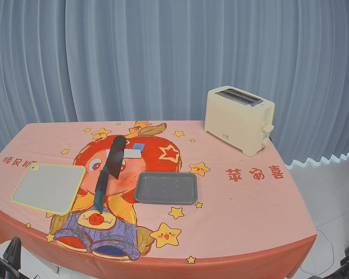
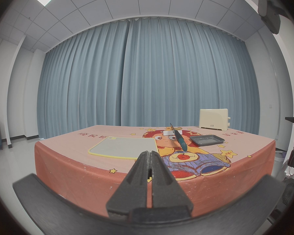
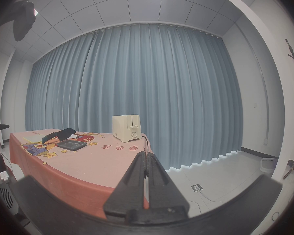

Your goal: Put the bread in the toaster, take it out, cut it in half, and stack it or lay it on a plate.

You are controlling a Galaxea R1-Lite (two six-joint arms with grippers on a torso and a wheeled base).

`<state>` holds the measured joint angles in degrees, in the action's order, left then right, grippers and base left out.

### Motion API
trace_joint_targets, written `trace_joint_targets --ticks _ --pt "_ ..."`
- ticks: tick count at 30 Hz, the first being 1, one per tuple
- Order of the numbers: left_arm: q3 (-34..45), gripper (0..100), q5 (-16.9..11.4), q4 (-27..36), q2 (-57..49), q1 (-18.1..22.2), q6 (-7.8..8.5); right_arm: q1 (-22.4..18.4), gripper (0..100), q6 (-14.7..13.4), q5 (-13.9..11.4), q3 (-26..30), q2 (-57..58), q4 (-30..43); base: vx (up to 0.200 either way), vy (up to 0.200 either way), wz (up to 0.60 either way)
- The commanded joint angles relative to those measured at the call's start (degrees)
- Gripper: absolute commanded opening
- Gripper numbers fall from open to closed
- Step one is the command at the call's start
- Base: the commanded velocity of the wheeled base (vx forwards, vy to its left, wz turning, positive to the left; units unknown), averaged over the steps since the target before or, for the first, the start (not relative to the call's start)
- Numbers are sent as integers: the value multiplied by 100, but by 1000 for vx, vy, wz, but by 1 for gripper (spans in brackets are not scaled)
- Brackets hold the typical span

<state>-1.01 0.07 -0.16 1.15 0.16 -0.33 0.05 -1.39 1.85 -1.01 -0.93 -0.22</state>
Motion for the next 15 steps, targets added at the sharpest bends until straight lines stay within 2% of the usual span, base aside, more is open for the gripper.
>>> trace_joint_targets --ticks 1,15 --pt "101 0 1 -2 8 2 -2 4 0 -2 -1 101 75 -4 0 0 0" --pt "101 0 1 -2 8 2 -2 -5 0 -2 -1 101 75 -4 0 0 0"
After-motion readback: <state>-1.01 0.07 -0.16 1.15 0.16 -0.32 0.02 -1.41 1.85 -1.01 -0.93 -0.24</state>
